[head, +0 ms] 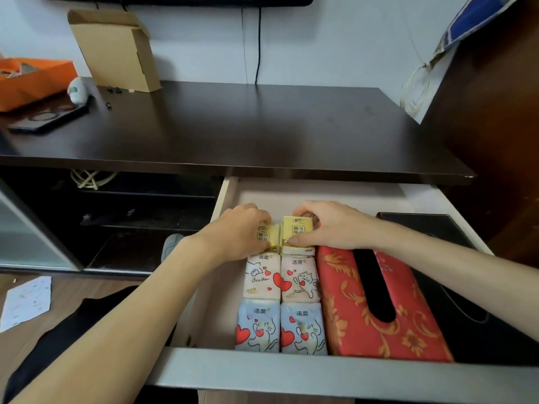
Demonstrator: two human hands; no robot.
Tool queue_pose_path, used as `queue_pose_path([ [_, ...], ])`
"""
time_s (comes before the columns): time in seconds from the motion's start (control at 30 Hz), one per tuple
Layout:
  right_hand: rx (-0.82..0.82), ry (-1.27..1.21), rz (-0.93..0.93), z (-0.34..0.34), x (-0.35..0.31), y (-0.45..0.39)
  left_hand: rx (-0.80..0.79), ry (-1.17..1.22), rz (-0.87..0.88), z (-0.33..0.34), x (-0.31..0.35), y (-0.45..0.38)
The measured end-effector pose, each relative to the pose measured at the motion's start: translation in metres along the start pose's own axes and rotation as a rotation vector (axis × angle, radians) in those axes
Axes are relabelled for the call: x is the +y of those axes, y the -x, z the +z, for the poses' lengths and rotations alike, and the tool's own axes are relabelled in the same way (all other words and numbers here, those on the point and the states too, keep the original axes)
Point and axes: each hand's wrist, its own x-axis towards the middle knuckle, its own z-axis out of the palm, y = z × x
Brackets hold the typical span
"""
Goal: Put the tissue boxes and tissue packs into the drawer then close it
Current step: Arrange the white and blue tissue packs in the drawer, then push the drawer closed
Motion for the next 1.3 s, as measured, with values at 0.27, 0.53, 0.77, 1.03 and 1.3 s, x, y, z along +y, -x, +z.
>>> queue_pose_path([
  [0.27,0.211,-0.184,-0.068,-0.025,0.009,0.063,0.189,-0.002,-0.111,-0.013,0.010,0.024],
  [0.53,0.079,-0.066,-0.097,0.010,0.021,0.204,0.321,0.075,0.072,-0.020,0.072,0.145],
  [0.77,0.246,0.260,-0.075,0.051,0.021,0.244,0.266,-0.020,0.233,0.013,0.100,0.183],
  [1.03,0.483,0.381,-0.145,0.058,0.028,0.228,0.382,-0.063,0.380,0.033,0.090,0.164],
  [1.3,0.576,0.427,-0.138,0.045,0.046,0.171,0.425,-0.116,0.378,0.023,0.071,0.105],
])
